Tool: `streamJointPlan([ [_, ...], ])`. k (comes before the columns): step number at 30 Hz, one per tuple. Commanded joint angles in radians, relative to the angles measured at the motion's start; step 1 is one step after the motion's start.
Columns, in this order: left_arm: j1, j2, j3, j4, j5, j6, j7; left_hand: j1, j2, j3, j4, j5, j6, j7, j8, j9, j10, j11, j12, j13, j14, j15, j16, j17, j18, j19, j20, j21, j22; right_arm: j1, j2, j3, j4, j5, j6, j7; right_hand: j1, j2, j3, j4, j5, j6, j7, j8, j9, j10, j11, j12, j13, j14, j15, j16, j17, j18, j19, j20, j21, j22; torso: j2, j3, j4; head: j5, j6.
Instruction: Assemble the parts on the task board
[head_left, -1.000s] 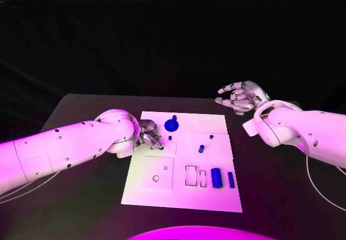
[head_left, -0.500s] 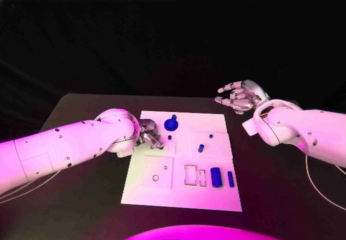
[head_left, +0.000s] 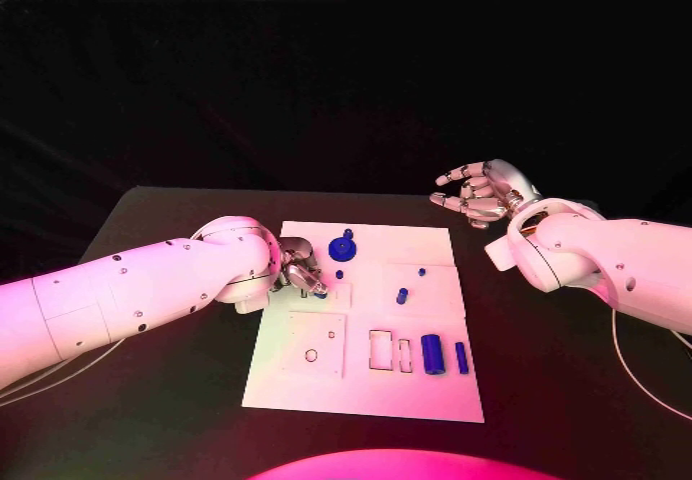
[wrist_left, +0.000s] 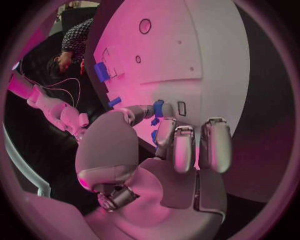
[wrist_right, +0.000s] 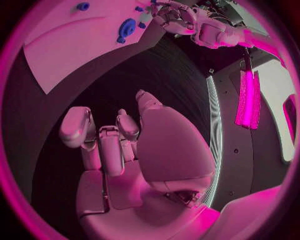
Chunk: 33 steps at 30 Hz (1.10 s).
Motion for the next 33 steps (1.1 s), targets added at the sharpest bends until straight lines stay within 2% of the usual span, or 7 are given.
streamJointPlan([
  [1,-0.002,0.007,-0.002,-0.001,0.014,0.019,-0.001,-0.005,0.009,0.063,-0.072,-0.008,0.006,-0.013,-0.007,-0.002,0.004,-0.002,0.003,0.001,0.103,-0.007,-0.004,0.249,-0.008,-0.001,-0.007,0.003,0.001,0.0,-0.001,0.0,0.002,-0.01,0.001,0.004,-0.007,-0.002,0.005,0.002,-0.003,0.001,-0.006,0.006,-0.001,0.0,-0.003,-0.004,-0.002,0.051,-0.006,-0.004,0.035,0.005,0.0,-0.003,-0.001,0.001,0.0,-0.0002,-0.0006,0.001,0.0],
  [11,-0.002,0.015,-0.002,-0.008,0.018,0.016,-0.002,-0.012,0.015,0.033,-0.057,-0.014,0.012,-0.015,-0.012,-0.005,0.005,-0.004,0.003,0.004,0.103,-0.009,-0.004,0.249,-0.008,-0.001,-0.009,0.002,0.0,0.0,0.0,0.0,0.002,-0.01,0.001,0.005,-0.009,0.0,0.006,0.002,-0.003,0.001,-0.006,0.007,-0.001,0.001,-0.003,-0.003,-0.001,0.051,-0.007,-0.004,0.035,0.005,0.001,-0.004,-0.001,0.001,0.0,-0.0004,-0.0008,0.0,0.0],
  [22,-0.002,0.018,-0.003,-0.012,0.02,0.016,-0.005,-0.027,0.022,-0.071,-0.016,-0.023,0.027,-0.017,-0.025,-0.01,0.005,-0.005,0.003,0.011,0.103,-0.01,-0.004,0.248,-0.009,0.002,-0.011,0.001,0.003,0.0,-0.001,0.0,0.003,-0.01,0.001,0.005,-0.009,0.0,0.006,0.002,-0.003,0.001,-0.006,0.007,-0.001,0.001,-0.003,-0.003,-0.001,0.051,-0.007,-0.004,0.035,0.005,0.001,-0.004,-0.001,0.001,0.0,0.0003,-0.0002,-0.002,-0.002],
  [30,-0.002,0.019,-0.003,-0.014,0.021,0.02,-0.008,-0.03,0.024,-0.122,0.004,-0.031,0.033,-0.016,-0.031,-0.012,0.004,-0.005,0.002,0.013,0.103,-0.01,-0.004,0.249,-0.009,0.002,-0.011,0.001,0.004,0.0,-0.002,0.0,0.004,-0.01,0.0,0.005,-0.013,0.0,0.006,0.002,-0.003,0.001,-0.006,0.008,-0.002,0.001,-0.003,-0.004,-0.002,0.051,-0.007,-0.005,0.035,0.005,0.001,-0.004,-0.001,0.001,0.0,-0.0001,-0.0004,-0.002,-0.003],
  [33,-0.002,0.019,-0.003,-0.014,0.021,0.02,-0.009,-0.034,0.02,-0.169,0.023,-0.04,0.038,-0.016,-0.035,-0.014,0.005,-0.005,0.002,0.015,0.103,-0.01,-0.004,0.249,-0.009,0.003,-0.011,0.0,0.004,0.0,-0.002,0.0,0.004,-0.009,0.0,0.006,-0.013,0.0,0.006,0.002,-0.003,0.001,-0.006,0.008,-0.002,0.001,-0.003,-0.004,-0.002,0.051,-0.007,-0.005,0.035,0.005,0.001,-0.004,-0.001,0.001,0.0,0.0003,-0.0005,-0.002,-0.004],
])
